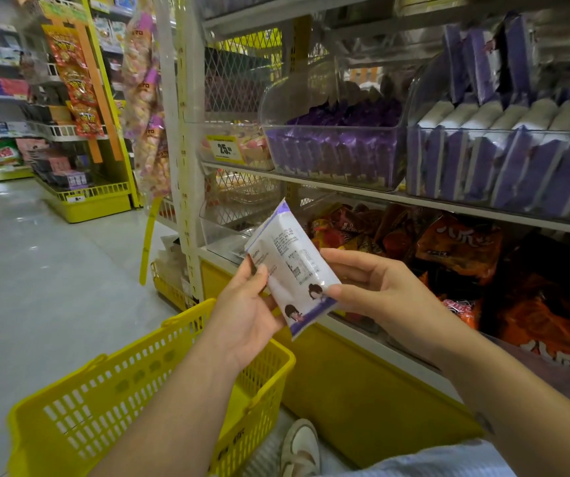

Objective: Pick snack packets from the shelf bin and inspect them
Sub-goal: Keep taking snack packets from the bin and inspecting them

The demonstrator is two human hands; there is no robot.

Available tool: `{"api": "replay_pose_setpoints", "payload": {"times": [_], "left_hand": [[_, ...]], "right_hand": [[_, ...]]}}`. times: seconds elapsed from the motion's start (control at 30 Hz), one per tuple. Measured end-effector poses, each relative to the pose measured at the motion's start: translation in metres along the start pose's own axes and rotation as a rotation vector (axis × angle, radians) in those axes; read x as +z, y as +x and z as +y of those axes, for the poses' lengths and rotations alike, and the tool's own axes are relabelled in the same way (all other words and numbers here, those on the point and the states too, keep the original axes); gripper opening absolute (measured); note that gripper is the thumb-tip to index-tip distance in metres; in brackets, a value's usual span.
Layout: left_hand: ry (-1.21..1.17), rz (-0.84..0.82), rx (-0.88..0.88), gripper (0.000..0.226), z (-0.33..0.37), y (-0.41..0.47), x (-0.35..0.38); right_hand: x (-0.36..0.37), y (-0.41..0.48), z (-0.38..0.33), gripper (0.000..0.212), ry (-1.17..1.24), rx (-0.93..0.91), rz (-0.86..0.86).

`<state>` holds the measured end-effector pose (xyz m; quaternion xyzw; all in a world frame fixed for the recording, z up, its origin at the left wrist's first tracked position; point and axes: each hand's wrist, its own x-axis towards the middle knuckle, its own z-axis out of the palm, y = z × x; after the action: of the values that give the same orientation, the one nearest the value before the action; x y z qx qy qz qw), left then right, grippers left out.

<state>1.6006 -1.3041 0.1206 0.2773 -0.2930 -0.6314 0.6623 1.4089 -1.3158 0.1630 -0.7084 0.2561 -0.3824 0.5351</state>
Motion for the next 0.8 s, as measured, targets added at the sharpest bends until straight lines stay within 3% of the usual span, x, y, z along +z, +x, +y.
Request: {"api": "replay_pose_setpoints", "payload": {"times": [0.27, 0.53, 0.63, 0.8], "left_hand": [[0.021, 0.062, -0.086, 0.026, 0.003, -0.005, 0.001], [-0.002, 0.076, -0.066, 0.048, 0.003, -0.007, 0.007], [0.005, 0.091, -0.039, 0.043, 0.003, -0.007, 0.007], [0.086, 0.105, 0.004, 0.023, 0.001, -0.004, 0.004]], "right_hand": [[-0.013, -0.001, 0.015, 0.041, 0.177, 0.059, -0.004], [-0.004, -0.008, 0.024, 0.062, -0.26, -0.034, 0.044], [0.003, -0.009, 0.03, 0.07, -0.342, -0.075, 0.097], [0.009, -0.008, 0.037, 0.065, -0.347, -0.063, 0.132]]}}
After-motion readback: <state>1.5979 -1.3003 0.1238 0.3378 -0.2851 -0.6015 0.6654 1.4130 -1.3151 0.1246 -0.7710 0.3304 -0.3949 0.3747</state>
